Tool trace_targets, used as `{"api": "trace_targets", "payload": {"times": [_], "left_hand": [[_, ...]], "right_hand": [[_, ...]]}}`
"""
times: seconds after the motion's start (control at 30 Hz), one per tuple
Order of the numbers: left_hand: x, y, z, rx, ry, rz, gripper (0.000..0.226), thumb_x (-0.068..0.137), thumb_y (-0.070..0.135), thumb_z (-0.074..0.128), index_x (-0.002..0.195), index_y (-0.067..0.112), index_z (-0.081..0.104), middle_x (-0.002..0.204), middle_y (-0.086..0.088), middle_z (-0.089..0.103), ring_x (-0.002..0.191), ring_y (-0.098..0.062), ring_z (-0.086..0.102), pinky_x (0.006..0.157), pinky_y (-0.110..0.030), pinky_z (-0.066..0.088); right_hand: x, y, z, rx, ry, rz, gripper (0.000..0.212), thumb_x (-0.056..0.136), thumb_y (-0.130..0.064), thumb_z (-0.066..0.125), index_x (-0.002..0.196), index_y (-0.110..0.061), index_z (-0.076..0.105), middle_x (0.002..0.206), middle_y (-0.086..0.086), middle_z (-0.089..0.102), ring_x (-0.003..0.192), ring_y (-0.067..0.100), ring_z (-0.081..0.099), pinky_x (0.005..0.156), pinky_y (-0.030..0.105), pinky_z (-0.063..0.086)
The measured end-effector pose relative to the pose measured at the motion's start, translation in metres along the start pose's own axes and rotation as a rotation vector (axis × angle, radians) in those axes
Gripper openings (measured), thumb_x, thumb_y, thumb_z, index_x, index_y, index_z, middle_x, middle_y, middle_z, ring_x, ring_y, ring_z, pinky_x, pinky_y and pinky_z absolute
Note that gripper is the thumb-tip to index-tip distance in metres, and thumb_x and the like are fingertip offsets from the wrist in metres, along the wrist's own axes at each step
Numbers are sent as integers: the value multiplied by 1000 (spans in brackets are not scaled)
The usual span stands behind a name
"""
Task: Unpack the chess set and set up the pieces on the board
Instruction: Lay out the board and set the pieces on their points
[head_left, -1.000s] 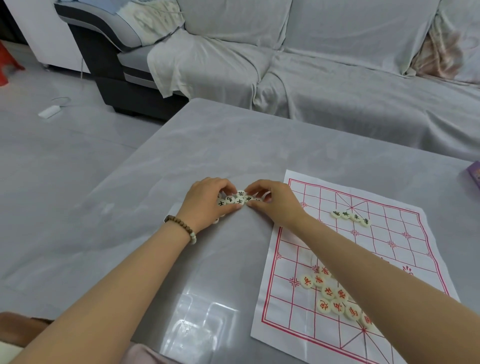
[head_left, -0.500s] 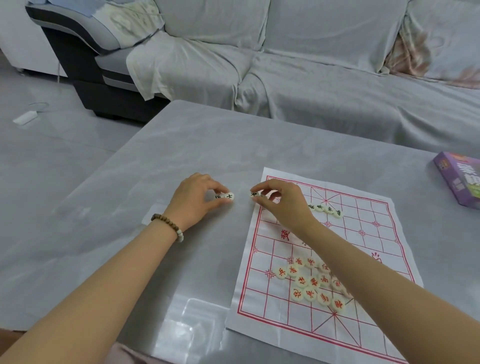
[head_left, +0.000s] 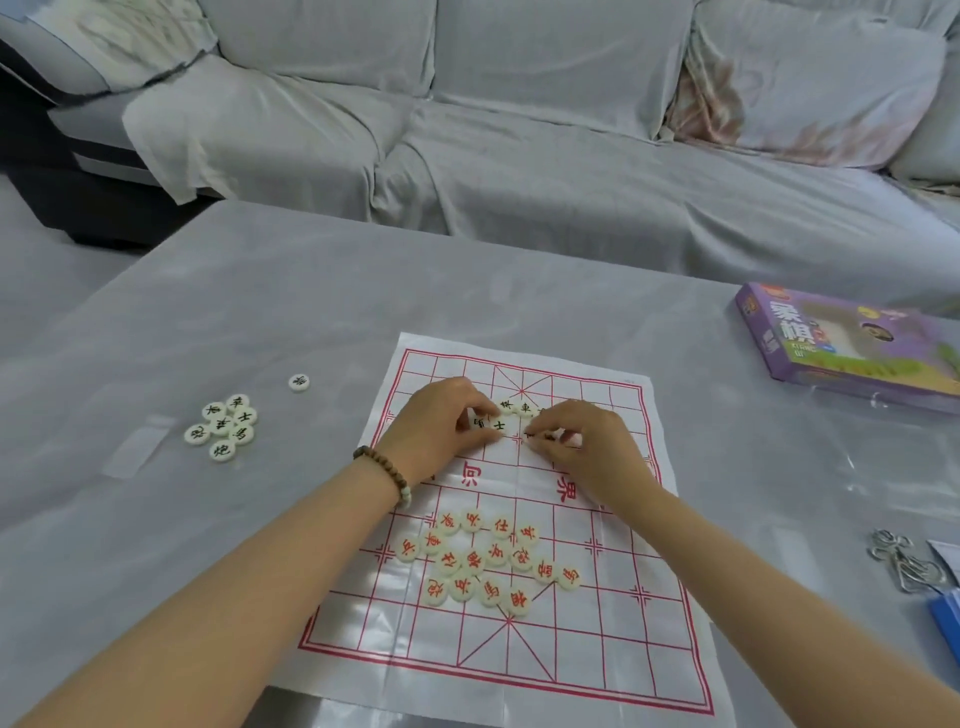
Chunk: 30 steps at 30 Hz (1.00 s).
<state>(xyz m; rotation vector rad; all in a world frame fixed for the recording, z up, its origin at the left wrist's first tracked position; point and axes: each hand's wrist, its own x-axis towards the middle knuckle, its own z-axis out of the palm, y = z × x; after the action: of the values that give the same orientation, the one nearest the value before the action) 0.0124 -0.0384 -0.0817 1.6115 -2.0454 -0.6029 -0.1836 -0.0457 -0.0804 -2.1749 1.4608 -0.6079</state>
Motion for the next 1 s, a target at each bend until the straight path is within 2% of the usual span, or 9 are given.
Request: {"api": "trace_targets", "payload": {"times": [0.07,0.17,0.27,0.43,0.6,0.73,0.8,0.9,1.0], "left_hand": [[3,1,1,-6,15,-5,27,78,32,71,103,23,64,91,11,53,72,-3,52,69,-13,44],[8,0,1,-46,53,-9,24,75,27,75,89,21,57,84,8,53,69,-7,53,64,-15,45],[10,0,0,-60,48,3,24,75,24,75,87,19,55,80,6,53,72,-12,53,64,-17,46],[-7,-26,-22,41,38,25,28,79,41,67,102,27,57,98,13,54,89,-5,51,80,-19,45],[-53,-89,-78,116,161,-116,38,78,51,61,108,28,59,110,12,55,101,-6,48,93,-27,41],[-96,-132,-114,74,200,-260,67,71,55,63,129,26,47,129,7,47,120,-13,42,99,-24,33],[-114,-148,-119,39,165,-306,85,67,62,64,138,27,36,135,8,41,125,-10,38,102,-24,32],[-130,-167,-117,-4,167,-261,101,56,83,55,138,28,37,134,13,44,123,-4,41,105,-23,33],[-135,-171,-115,-74,224,-226,79,65,59,72,132,29,45,128,16,51,116,3,46,103,-20,35]], "right_hand": [[4,1,4,-14,18,-14,13,84,-22,67,95,-21,73,95,-12,62,78,-1,50,75,9,40],[10,0,6,7,62,-6,10,83,-22,68,92,-21,72,92,-11,59,78,5,54,74,15,46],[13,-1,7,10,74,-5,7,83,-23,68,89,-23,70,89,-14,56,77,2,53,69,10,42],[13,-9,7,-50,70,-47,12,85,-29,65,96,-28,67,96,-17,56,86,-2,49,75,11,39],[33,-68,37,41,-22,-112,23,88,-31,62,111,-28,61,112,-11,58,94,2,51,84,19,43],[60,-121,87,101,-215,-154,36,95,-30,50,131,-24,49,136,-6,49,122,12,46,97,19,32],[76,-142,111,119,-280,-147,41,98,-30,43,137,-21,42,142,-3,43,129,15,42,103,21,29],[95,-164,134,94,-310,-144,41,100,-27,38,140,-17,40,144,0,42,132,17,39,104,20,24],[93,-176,145,70,-346,-239,39,97,-17,44,135,-16,47,136,0,52,123,16,47,99,18,30]]}}
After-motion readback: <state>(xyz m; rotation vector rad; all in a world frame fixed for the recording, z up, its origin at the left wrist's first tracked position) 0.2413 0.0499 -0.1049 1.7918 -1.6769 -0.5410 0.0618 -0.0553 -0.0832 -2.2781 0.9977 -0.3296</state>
